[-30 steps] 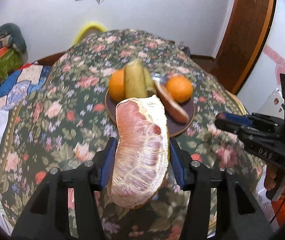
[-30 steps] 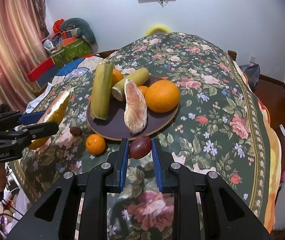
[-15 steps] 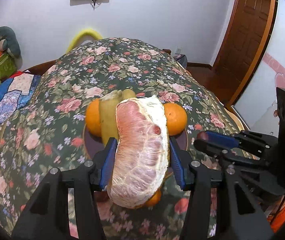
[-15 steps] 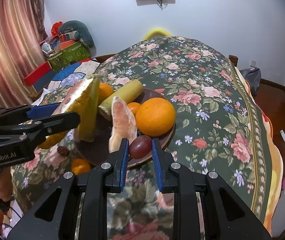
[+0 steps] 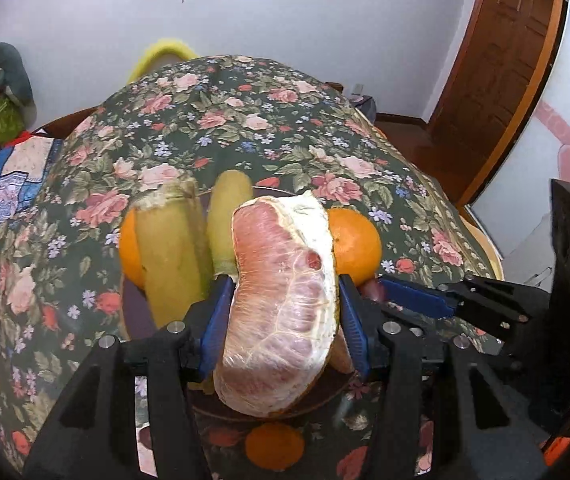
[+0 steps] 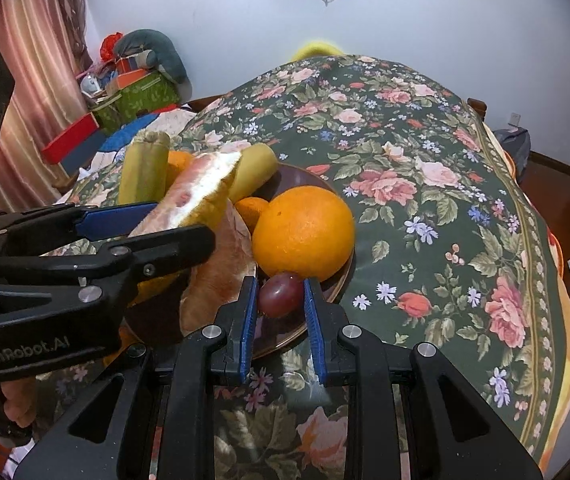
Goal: Organize fruits
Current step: 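Carry the pomelo piece and red date onto the plate and open both grippers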
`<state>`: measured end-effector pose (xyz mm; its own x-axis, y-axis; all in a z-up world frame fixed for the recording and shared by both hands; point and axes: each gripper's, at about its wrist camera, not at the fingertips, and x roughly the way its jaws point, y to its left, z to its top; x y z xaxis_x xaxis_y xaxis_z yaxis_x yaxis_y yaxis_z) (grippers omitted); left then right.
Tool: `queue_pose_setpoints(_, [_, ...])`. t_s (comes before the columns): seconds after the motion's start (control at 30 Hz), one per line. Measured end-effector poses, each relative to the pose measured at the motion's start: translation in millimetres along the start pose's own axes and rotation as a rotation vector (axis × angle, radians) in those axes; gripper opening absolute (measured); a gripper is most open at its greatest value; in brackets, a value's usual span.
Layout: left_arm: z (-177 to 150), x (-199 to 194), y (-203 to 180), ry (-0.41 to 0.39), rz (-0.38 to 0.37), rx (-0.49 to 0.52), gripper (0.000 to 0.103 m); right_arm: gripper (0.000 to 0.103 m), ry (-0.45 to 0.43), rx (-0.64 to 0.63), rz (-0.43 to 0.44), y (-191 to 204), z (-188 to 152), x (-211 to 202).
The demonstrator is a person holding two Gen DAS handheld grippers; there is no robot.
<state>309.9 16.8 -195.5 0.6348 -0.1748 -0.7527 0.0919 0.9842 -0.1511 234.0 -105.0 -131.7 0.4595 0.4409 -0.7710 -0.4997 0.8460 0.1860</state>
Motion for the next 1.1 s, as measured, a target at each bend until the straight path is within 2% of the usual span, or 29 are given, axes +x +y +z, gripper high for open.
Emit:
queue_pose_setpoints(0.1, [1.4, -3.0, -1.7, -0.022, 0.018, 0.007, 0.051, 0.022, 0.004, -0.005, 0.000, -0.9, 0.0, 1.9])
queue_pose_setpoints(0.2, [4.5, -5.3, 2.8, -0.022, -0.002, -0.016, 0.051, 0.023, 0.018, 0.004, 0.001, -2.6, -0.1, 3.6])
queue_pose_setpoints(0.33, [4.2, -13.6, 4.7, -0.028, -0.008, -0.021, 0.051, 0.033, 0.018, 0.016, 0.001, -4.0, -0.5, 1.1])
queue_pose_setpoints(0.7, [-8.9, -52.4, 7.2, -0.053, -0.010, -0.015, 0.051, 0.034, -0.037, 0.014, -0.014, 6.5, 2.4, -34.5])
queue_pose_setpoints(1.1, [-34.0, -104.2, 31.9, -0.080, 0.048, -0.046, 0.051, 0.034, -0.093, -0.027, -0.021, 36.5, 1.7, -72.4])
